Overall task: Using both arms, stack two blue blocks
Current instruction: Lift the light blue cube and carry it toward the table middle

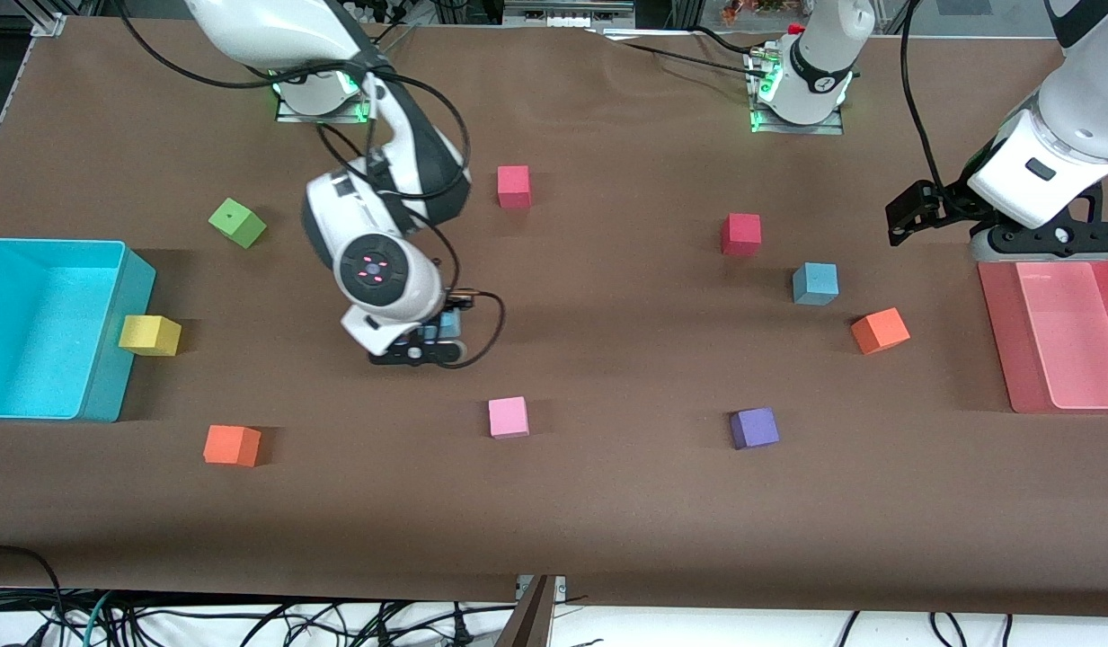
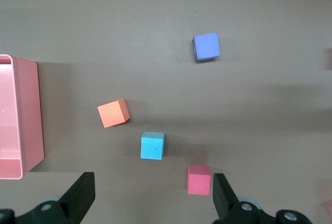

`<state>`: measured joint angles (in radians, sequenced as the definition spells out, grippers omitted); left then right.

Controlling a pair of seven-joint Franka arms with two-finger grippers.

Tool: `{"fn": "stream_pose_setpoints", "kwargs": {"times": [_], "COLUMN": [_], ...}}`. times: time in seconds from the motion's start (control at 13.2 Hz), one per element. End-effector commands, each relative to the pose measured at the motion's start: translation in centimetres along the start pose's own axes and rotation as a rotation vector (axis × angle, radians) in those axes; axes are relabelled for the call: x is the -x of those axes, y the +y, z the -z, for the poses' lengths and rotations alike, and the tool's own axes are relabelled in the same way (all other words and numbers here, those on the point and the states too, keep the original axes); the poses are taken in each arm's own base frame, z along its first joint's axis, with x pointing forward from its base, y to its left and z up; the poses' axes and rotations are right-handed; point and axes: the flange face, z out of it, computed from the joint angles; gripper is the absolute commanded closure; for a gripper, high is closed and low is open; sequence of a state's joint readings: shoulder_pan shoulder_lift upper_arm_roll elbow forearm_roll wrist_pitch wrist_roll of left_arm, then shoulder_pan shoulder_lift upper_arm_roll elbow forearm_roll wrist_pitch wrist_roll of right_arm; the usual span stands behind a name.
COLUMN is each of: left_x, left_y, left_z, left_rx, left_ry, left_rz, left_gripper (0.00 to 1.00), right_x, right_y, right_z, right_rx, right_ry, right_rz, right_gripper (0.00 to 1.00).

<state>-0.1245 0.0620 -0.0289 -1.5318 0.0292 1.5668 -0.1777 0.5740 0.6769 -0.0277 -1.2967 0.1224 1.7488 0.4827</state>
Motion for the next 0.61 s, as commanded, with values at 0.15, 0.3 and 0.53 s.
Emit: {"fn": "stream_pose_setpoints", "kwargs": {"times": [0.15, 0.3, 0.53], "left_x": [-0.1, 0.0, 0.0], "left_y": [-0.4, 0.0, 0.1], "left_z": [0.7, 0.7, 0.7], "left_rx": [0.0, -0.002, -0.002], "left_ry": [-0.002, -0.003, -0.003], "left_rz": [0.004, -0.004, -0.004], "left_gripper": [0.0, 0.0, 0.0], "right_x": [0.8, 1.6, 2.5], "right_y": [-8.0, -10.1, -12.1], "right_z": [-4.1, -5.2, -6.8], "right_rx": [-0.019, -0.046, -0.063], "right_ry": [-0.001, 0.007, 0.004], "right_rz": [0.007, 0.017, 0.028], "right_gripper": [1.0, 1.0, 1.0]}}
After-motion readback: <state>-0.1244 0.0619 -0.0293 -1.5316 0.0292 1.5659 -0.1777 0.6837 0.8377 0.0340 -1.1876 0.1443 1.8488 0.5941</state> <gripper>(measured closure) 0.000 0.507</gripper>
